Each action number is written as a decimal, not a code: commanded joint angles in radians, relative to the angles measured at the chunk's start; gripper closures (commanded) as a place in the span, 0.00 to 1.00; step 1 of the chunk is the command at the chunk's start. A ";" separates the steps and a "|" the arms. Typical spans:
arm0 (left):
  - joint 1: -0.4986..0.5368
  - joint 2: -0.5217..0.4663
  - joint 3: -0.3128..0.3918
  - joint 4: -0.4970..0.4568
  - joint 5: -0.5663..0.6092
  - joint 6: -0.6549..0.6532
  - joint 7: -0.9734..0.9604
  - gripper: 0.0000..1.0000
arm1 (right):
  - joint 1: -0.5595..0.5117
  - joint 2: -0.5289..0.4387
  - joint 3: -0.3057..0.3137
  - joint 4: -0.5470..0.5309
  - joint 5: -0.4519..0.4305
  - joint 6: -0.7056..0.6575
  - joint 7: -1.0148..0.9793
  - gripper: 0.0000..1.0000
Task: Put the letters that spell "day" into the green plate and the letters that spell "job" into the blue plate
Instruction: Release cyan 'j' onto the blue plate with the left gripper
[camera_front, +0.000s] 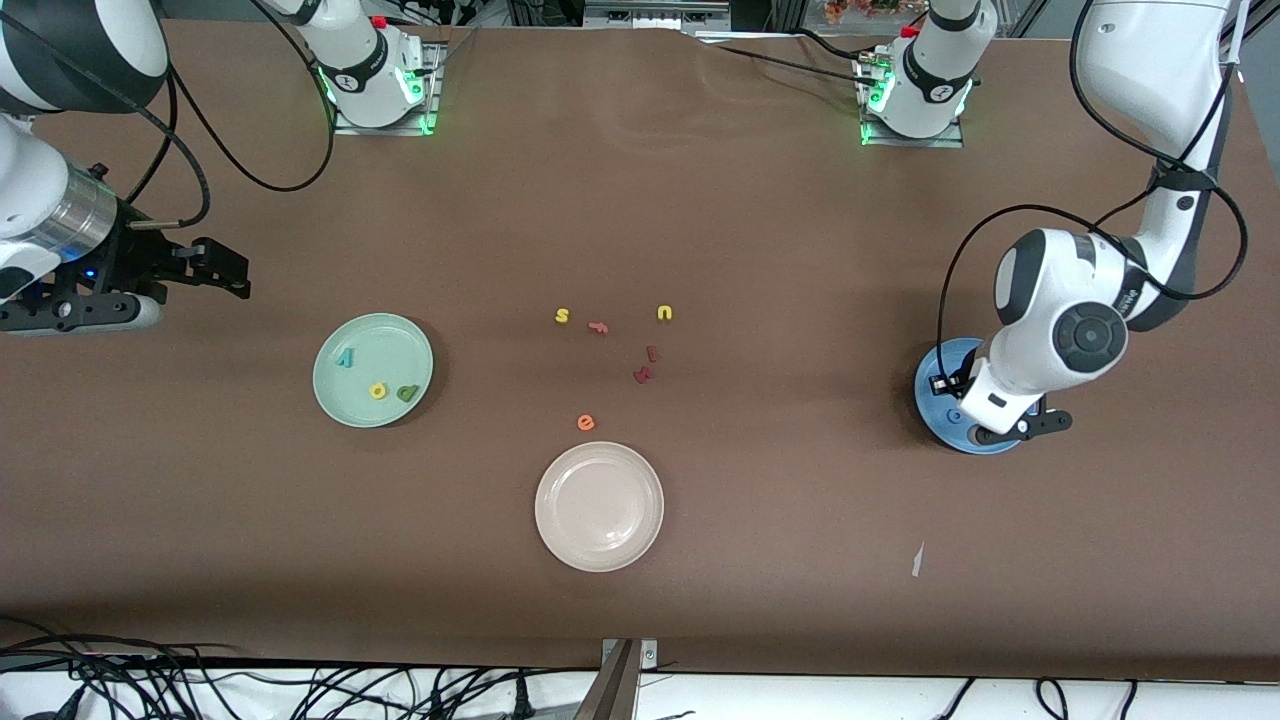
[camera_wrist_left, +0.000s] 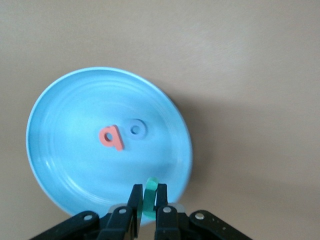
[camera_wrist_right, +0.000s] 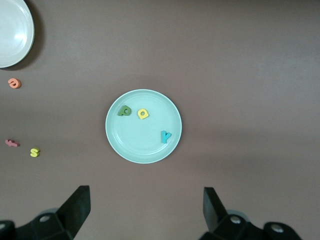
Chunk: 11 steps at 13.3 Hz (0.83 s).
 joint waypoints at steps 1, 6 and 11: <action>0.063 -0.026 -0.014 -0.130 0.072 0.160 0.069 1.00 | -0.007 0.009 0.000 0.029 0.021 -0.040 -0.053 0.00; 0.068 -0.039 -0.014 -0.008 0.072 -0.011 0.095 0.00 | -0.006 0.003 -0.011 0.034 0.019 -0.059 -0.090 0.00; 0.090 -0.039 -0.017 0.190 0.029 -0.297 0.102 0.00 | -0.009 0.010 -0.023 0.054 0.021 -0.056 -0.090 0.00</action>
